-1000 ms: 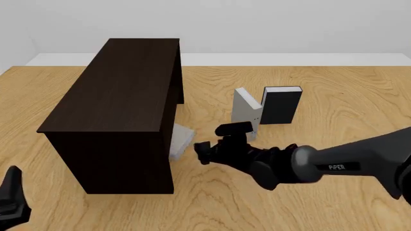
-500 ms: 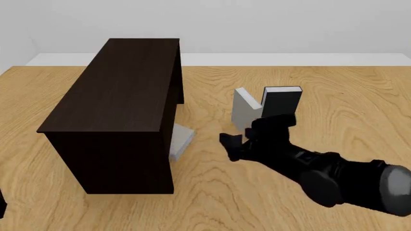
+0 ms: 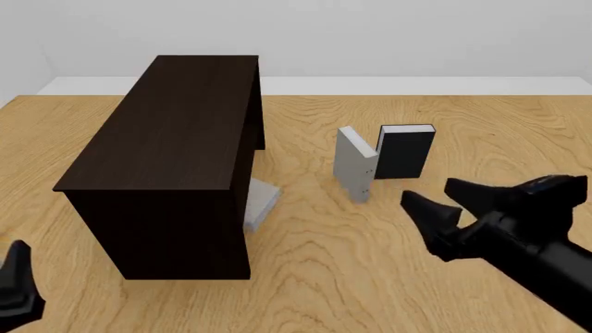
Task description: Pick up the book on the right and place it under the cabinet shelf.
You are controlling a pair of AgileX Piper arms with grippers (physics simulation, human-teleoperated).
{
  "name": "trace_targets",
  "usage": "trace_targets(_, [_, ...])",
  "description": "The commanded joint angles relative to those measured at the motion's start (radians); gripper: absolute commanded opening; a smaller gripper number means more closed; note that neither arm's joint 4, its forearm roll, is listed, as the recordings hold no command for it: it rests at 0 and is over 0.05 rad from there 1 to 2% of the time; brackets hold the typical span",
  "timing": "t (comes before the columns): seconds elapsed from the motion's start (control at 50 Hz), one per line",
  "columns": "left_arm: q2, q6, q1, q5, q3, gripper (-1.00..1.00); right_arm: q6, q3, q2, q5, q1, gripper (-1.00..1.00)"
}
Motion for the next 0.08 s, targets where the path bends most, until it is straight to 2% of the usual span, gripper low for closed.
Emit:
trace_targets(0.02, [-0.007,0.001,0.001,-0.029,0.035,1.00,-0.058,0.037,-0.290,0.189,-0.058,1.00])
trace_targets(0.08, [-0.008,0.001,0.001,-0.028,0.033,1.00,-0.060,0.038,-0.326,0.219,-0.066,1.00])
